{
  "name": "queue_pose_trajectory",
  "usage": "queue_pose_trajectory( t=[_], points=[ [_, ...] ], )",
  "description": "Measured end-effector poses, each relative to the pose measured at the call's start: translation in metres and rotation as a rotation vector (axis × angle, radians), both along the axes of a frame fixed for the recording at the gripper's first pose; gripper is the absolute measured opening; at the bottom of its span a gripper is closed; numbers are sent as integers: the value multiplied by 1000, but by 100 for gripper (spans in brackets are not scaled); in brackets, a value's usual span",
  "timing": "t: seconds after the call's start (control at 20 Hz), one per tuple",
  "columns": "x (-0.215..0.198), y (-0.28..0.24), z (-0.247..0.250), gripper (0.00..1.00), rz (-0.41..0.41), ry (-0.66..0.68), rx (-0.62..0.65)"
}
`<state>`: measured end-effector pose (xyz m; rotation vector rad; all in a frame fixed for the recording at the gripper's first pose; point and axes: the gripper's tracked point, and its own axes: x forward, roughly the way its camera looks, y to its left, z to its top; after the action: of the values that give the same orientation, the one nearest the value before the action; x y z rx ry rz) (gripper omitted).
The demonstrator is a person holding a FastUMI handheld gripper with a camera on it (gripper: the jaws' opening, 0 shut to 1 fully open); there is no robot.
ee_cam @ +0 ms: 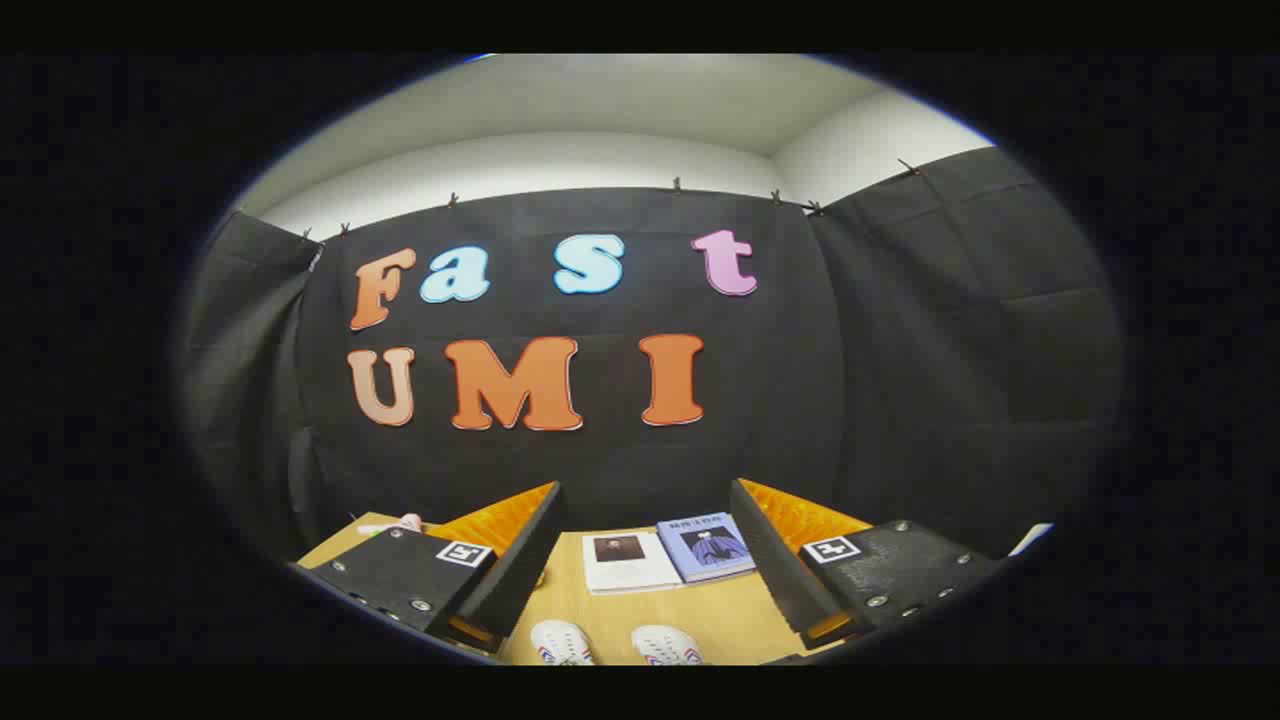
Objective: Open the storage box then place both shoes into the box .Put the left shoe in first, then the right shoe, with the right side of both shoes facing outward in a uniform manner.
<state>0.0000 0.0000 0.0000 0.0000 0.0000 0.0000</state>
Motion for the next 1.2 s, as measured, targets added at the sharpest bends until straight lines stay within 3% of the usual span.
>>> queue_pose_trajectory(
  t=[1.2],
  points=[
    [-6, 10, -20, 97, 40, 56, 9]
  ],
)
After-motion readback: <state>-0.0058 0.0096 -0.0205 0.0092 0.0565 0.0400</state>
